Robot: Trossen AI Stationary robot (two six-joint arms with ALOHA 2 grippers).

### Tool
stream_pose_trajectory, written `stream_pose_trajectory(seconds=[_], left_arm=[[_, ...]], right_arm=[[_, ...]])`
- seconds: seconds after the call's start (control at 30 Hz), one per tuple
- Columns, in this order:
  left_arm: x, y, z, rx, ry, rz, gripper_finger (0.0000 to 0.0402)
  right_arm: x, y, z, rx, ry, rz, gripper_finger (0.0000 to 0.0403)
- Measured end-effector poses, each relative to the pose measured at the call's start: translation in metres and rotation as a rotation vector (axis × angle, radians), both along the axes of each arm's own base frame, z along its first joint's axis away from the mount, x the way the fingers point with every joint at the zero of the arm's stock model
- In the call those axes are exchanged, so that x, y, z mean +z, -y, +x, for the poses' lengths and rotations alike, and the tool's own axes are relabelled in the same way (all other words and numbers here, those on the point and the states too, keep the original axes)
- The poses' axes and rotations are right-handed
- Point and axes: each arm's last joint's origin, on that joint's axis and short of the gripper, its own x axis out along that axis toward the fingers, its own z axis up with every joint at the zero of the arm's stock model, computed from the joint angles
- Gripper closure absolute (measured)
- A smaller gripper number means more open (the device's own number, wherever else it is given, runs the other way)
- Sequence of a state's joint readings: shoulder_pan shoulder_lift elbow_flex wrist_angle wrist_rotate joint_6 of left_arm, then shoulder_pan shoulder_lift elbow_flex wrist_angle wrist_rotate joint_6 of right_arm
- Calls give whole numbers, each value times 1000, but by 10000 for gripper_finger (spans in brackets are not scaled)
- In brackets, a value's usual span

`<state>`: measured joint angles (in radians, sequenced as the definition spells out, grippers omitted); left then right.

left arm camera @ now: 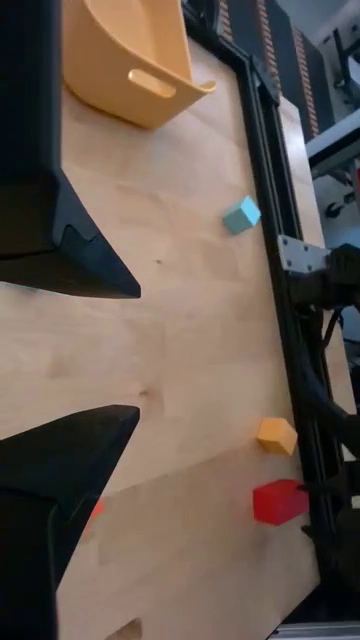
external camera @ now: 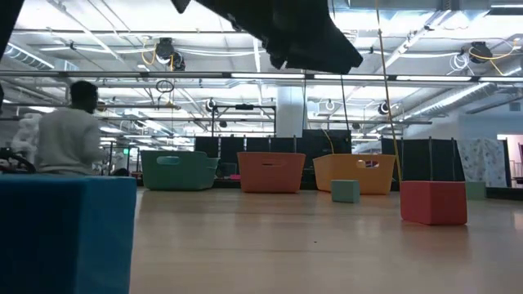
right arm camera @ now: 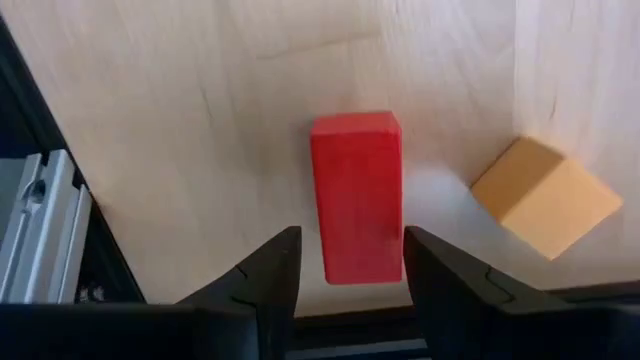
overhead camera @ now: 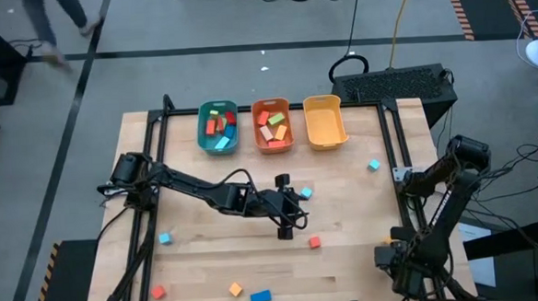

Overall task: Sort blocks by size
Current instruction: Put the red thick rectangular block into the orange bin

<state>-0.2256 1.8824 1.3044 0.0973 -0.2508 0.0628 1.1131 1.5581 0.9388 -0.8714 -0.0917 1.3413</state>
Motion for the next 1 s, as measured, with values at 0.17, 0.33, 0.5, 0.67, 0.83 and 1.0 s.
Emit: stream_pose_trajectory(seconds=[0.17,0.33,0.5,0.67,0.83,1.0], left_arm=[[-10,4,-5,-9,-6,-10,214],[-18,9,-9,-16,6,-32,214],[-17,17,-11,-35,9,-32,214],[-12,26,-11,-75,65,-34,214],[-13,29,-9,-94,83,-35,214],[-22,29,-5,-140,69,-61,214]], right_arm=[[-7,1,-3,-10,36,-11,238],[-17,2,-4,-10,50,14,238],[-25,6,-6,-9,48,12,239],[-30,11,-6,-5,109,-39,267],[-30,15,4,35,229,-92,290],[-29,24,22,69,367,-182,289]])
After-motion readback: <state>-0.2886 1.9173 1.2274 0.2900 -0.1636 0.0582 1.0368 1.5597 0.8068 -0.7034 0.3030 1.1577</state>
